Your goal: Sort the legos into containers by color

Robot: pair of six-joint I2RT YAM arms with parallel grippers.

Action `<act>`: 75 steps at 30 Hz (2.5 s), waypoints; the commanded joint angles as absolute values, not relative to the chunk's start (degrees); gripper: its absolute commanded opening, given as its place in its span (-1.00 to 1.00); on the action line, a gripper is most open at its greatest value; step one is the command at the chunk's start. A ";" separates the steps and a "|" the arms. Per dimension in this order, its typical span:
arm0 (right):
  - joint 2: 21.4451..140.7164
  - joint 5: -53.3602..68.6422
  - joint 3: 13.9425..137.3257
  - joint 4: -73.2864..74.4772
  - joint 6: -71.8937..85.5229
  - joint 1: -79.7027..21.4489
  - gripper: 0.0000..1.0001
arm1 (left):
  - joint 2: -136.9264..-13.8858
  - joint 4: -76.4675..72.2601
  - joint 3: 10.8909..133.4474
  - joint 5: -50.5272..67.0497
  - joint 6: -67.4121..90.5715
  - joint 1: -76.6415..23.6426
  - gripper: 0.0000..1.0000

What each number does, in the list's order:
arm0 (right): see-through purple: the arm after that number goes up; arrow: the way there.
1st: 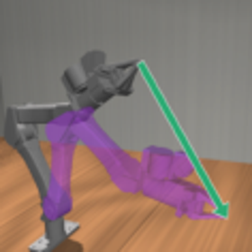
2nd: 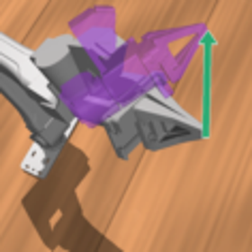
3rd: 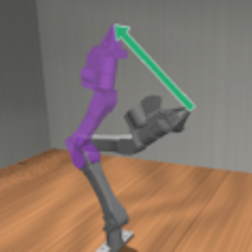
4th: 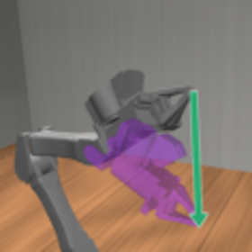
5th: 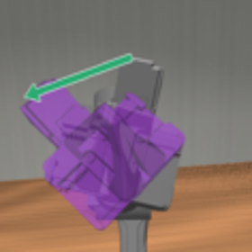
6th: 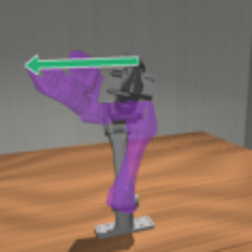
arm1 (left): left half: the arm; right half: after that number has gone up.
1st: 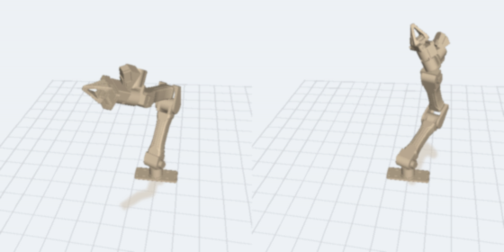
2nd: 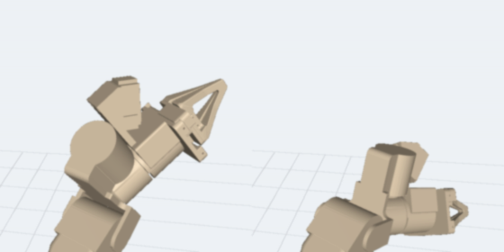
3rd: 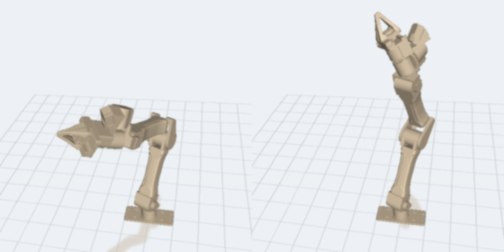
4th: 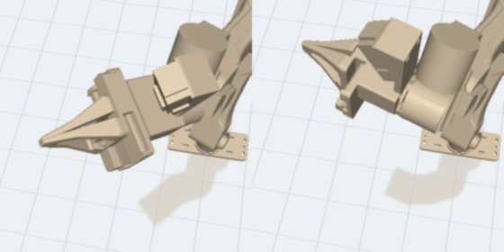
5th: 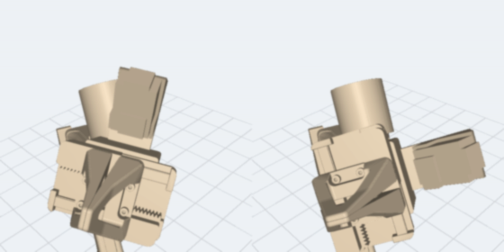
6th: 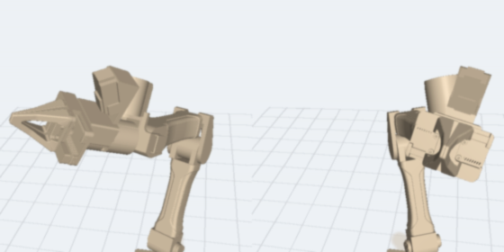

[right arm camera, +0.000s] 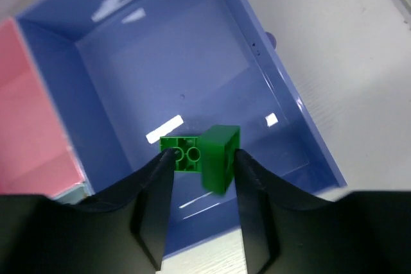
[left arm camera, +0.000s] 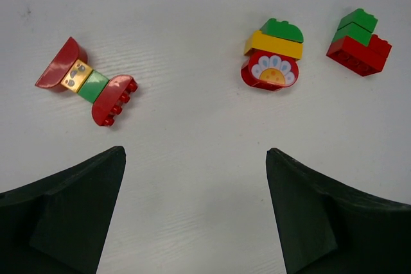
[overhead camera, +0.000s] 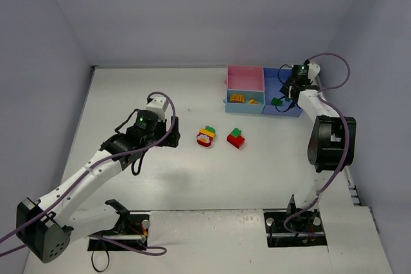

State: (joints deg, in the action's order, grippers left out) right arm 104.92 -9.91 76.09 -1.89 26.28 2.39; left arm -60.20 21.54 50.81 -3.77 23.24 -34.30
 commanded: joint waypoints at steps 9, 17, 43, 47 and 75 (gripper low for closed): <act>102.23 -3.34 79.72 -4.66 19.87 1.50 0.35 | -63.19 29.17 54.22 -6.77 33.99 -25.76 0.67; 87.55 -0.53 71.03 -4.66 17.14 -6.14 0.36 | -76.96 39.80 61.43 -15.47 52.00 -24.35 0.68; 62.14 13.62 50.10 -3.34 18.81 -10.37 0.36 | -103.09 46.76 78.48 -21.35 62.49 -22.24 0.27; 61.61 15.02 49.22 -3.34 18.72 -10.37 0.37 | -104.32 45.27 79.63 -21.80 61.35 -21.01 0.24; 61.70 20.55 47.54 -3.60 18.72 -10.37 0.38 | -108.11 37.10 78.13 -15.74 56.19 -18.63 -1.00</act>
State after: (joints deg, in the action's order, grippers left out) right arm 62.11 17.72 46.04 -0.67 19.03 -10.55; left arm -110.41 39.62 78.65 -17.82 59.72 -18.72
